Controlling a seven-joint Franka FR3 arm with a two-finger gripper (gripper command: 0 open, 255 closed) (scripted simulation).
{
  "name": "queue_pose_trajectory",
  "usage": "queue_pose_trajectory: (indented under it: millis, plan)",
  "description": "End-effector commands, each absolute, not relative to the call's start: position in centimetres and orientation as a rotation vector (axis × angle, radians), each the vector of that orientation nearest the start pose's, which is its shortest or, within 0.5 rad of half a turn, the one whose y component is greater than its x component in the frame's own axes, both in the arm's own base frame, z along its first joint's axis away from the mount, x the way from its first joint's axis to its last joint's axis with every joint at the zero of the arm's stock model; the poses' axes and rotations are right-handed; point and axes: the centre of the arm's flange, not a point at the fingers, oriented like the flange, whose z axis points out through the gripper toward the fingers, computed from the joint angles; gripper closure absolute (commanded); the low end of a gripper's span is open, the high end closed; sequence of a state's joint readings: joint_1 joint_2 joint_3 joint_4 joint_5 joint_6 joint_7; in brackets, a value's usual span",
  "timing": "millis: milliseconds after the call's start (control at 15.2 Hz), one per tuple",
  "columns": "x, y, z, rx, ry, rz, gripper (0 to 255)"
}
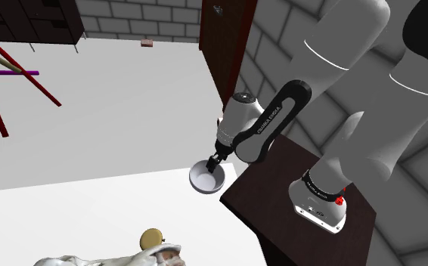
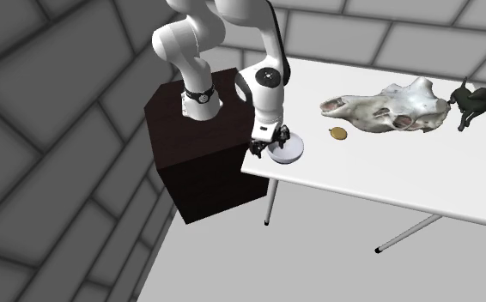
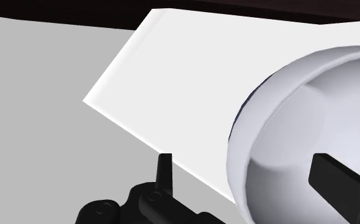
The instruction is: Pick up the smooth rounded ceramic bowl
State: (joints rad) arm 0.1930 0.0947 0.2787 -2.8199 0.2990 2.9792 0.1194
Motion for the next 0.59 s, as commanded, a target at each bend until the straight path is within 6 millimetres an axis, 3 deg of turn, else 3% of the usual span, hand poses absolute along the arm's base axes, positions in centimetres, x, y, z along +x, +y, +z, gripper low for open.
queue_pose_trajectory:
  millis: [0, 66, 528]
  plan:
    - [33.81, 15.31, 17.98, -3.041, -0.086, -0.057, 0]
    - [33.77, 15.31, 18.03, -3.041, -0.086, -0.057, 255]
    - [33.79, 15.33, 18.04, -3.041, -0.086, -0.057, 255]
